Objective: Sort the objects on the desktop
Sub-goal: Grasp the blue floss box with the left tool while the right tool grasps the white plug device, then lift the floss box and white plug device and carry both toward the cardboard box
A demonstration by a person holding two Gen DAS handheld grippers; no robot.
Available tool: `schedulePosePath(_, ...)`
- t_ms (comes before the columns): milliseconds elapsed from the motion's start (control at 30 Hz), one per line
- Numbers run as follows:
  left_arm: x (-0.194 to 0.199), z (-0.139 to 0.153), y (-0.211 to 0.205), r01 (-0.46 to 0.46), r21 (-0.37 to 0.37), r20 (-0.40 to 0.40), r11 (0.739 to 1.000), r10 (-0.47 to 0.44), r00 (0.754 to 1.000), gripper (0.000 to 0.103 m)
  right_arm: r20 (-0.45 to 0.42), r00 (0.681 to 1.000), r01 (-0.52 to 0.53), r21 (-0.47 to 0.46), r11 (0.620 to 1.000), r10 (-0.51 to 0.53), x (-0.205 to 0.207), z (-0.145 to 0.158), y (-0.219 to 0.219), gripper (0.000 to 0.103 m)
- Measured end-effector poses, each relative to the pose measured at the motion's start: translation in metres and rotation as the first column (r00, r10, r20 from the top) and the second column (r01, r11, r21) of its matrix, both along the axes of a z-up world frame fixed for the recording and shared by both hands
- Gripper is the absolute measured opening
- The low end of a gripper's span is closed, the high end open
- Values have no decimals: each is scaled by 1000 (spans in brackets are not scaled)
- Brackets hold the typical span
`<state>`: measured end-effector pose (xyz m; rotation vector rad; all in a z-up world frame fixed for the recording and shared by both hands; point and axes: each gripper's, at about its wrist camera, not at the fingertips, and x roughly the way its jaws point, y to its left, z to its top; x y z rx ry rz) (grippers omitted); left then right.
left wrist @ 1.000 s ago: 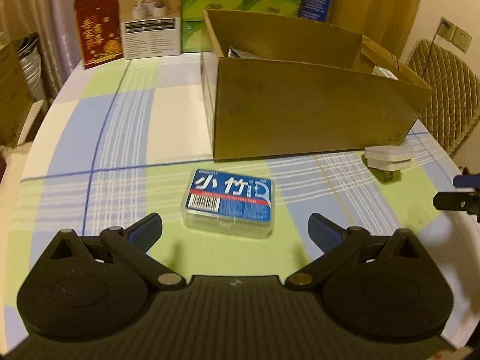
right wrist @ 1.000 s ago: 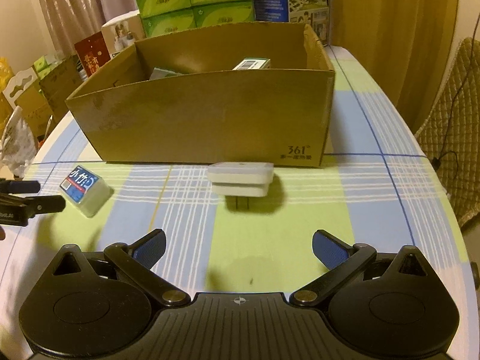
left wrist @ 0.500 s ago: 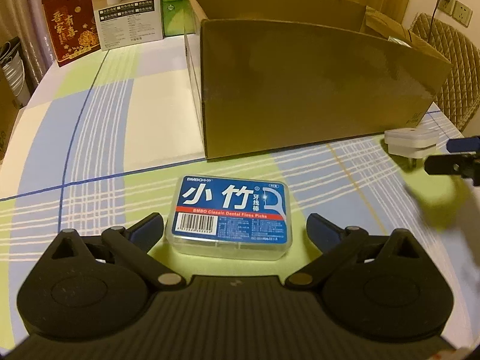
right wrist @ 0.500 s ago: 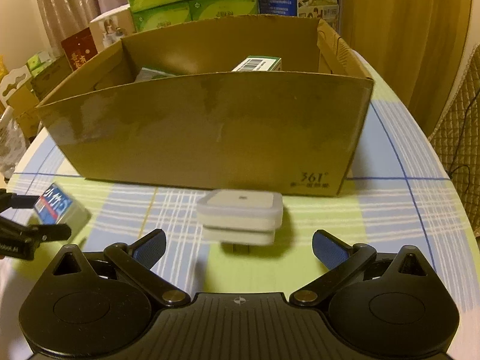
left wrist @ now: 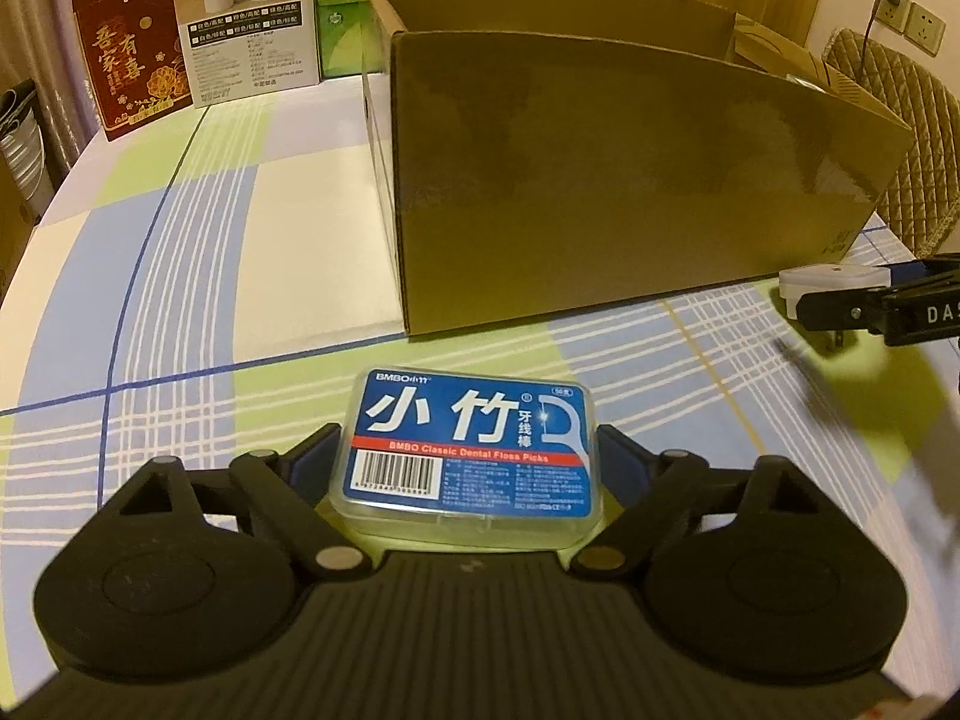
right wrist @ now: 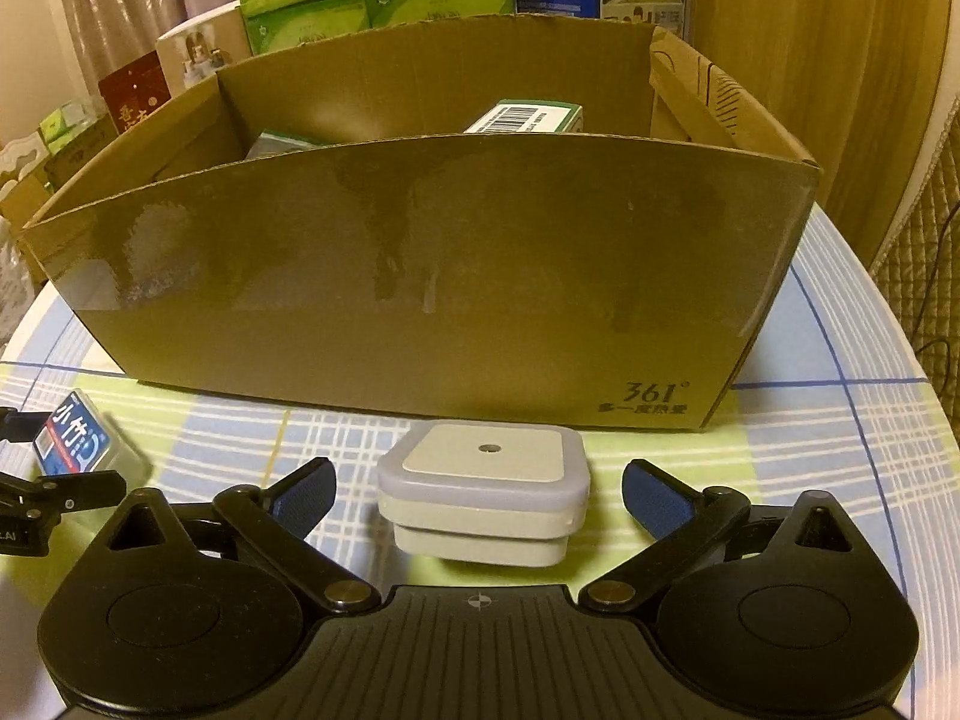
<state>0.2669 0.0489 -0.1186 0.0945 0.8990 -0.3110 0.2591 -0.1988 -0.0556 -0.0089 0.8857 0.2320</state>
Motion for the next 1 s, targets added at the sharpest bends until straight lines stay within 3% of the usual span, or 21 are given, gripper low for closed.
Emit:
schedulePosePath(333, 0, 0, -2, 12, 1, 3, 1000, -12, 1000, 84, -12, 1000, 6, -4, 1000, -6, 5, 0, -1, 67)
schedulePosePath(700, -12, 3, -16, 10, 11, -3, 1000, -10, 1000, 83, -1, 1000, 0, -19, 1000, 0, -13, 6, -1, 62)
schedulePosePath(1000, -46, 27, -29, -21, -19, -8, 1000, 21, 1000, 83, 6, 1000, 12, 26, 1000, -13, -64, 33, -6, 62)
